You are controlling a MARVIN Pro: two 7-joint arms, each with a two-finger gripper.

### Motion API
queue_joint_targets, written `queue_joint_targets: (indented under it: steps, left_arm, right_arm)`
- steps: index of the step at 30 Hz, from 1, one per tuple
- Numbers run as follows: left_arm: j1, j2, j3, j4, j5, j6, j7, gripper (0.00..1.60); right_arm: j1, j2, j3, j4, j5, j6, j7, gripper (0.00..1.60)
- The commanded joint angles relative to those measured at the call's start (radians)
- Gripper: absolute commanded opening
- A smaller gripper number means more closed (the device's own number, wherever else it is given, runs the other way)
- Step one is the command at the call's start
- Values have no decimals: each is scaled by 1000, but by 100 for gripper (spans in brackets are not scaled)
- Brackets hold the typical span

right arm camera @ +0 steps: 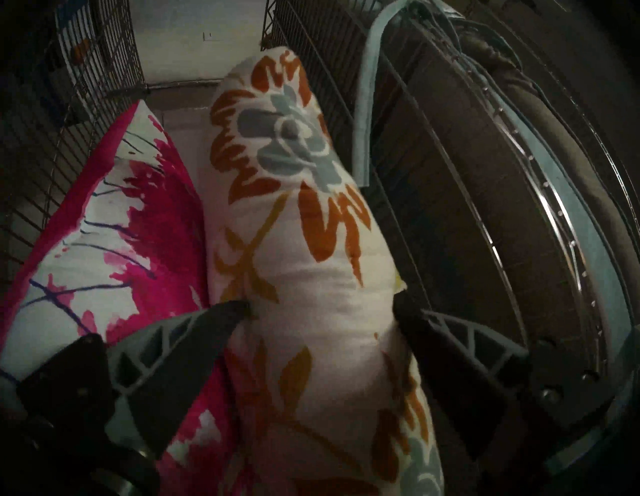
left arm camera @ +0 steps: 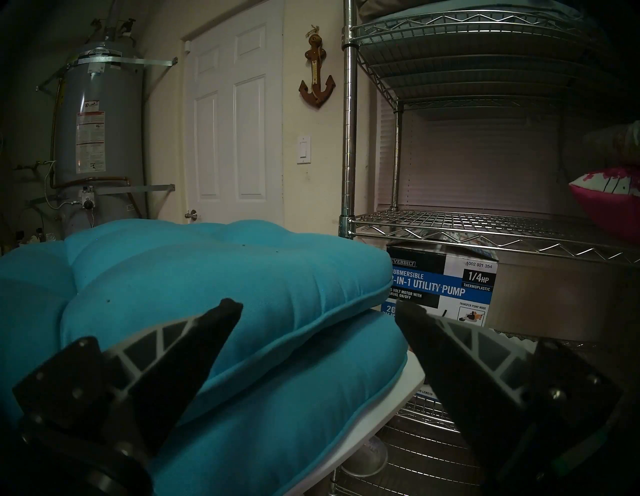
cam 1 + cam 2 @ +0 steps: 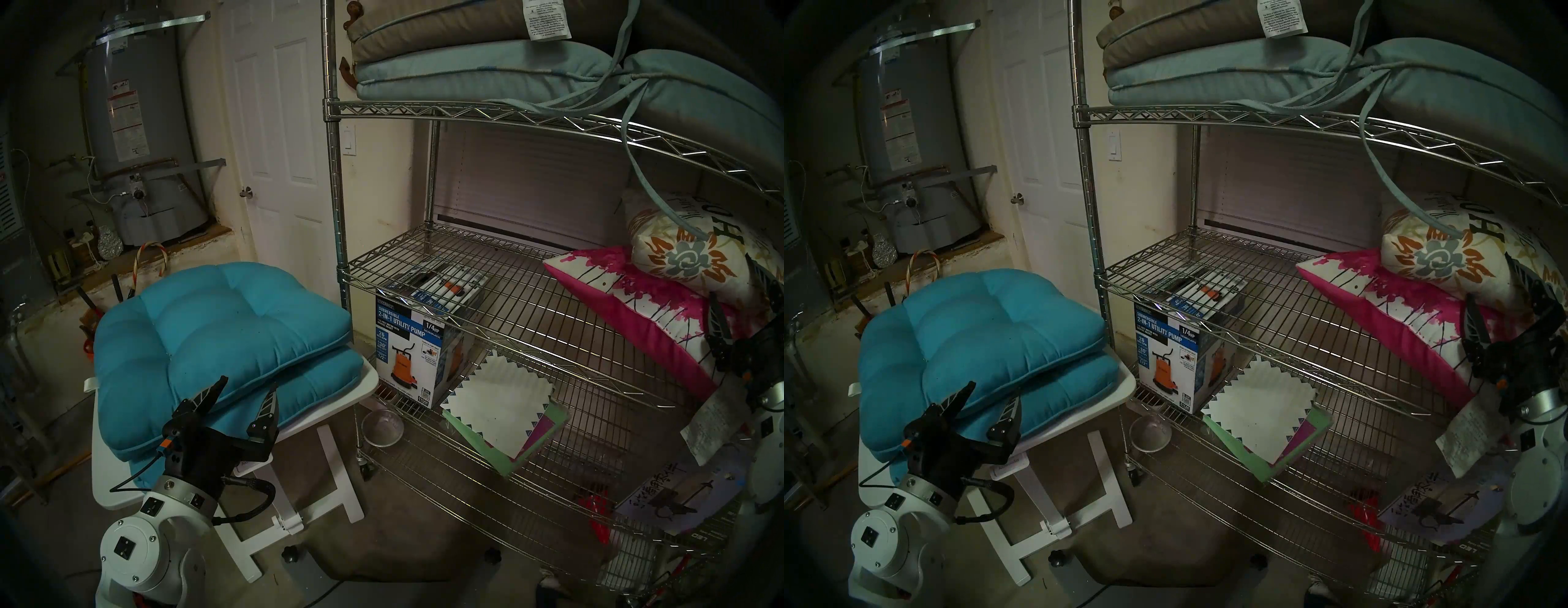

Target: Take cushion off the shelf

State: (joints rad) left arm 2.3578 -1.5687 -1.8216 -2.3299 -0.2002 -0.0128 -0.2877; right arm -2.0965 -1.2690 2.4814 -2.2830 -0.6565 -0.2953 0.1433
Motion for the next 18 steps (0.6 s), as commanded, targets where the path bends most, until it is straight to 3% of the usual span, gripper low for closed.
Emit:
queue_joint_targets:
  steps: [1, 12, 14, 18]
  left_arm:
    - [-2, -1, -1, -20, 0, -3, 1, 160]
    - [-1, -1, -1, -20, 0, -2, 1, 160]
    - [-1, -1, -1, -21, 0, -2, 1, 160]
    - [-1, -1, -1, -21, 0, -2, 1, 160]
  right_arm:
    - [101, 116, 5, 69, -12, 1, 3, 160]
    - [139, 188, 11, 109, 3, -10, 34, 160]
    - [141, 186, 2, 119, 15, -18, 31, 0]
    - [120, 163, -22, 107, 12, -32, 32, 0]
